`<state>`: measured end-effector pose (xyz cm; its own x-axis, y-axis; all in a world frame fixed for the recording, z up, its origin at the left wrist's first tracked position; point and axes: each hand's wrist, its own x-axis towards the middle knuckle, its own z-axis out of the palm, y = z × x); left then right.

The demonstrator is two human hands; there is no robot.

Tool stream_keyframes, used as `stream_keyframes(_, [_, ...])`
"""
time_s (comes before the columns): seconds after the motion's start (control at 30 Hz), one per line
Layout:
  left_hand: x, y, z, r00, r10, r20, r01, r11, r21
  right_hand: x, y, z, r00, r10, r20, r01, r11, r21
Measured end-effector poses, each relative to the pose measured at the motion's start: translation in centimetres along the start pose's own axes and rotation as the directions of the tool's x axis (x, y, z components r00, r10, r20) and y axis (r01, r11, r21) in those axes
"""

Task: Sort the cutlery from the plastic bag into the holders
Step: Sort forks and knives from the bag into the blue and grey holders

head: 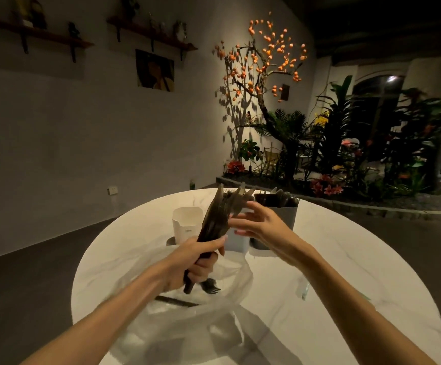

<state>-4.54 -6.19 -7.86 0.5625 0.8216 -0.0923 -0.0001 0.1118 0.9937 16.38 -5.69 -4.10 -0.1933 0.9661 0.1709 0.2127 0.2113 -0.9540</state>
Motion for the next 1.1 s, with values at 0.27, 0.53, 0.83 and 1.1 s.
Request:
stream_keyframes(0.27, [7.0, -4.7, 6.7, 0.995, 0.013, 0.103, 0.024, 0.934, -0.357, -2.1, 6.3, -0.6, 0.967, 0.036, -0.25, 0.049, 0.944, 0.325])
stream_keyframes(0.53, [10.5, -9.0, 7.6, 0.999, 0.008, -0.036, -0.02, 0.946, -0.325, -1.5, 11.0, -2.5, 0.924, 0.131, -0.359, 0.014, 0.927, 0.374])
stream_keyframes(0.83, [10.6, -9.3, 7.9, 0.996, 0.02, -0.093, -0.042, 0.968, -0.249, -1.1, 12.0, -3.3, 0.767, 0.124, -0.63, 0.055, 0.965, 0.258])
stream_keyframes(1.1, [11.0, -9.2, 6.8, 1.0, 0.011, 0.015, -0.004, 0.913, -0.407, -1.9, 11.4, -4.1, 0.869, 0.312, -0.383, -0.086, 0.859, 0.504])
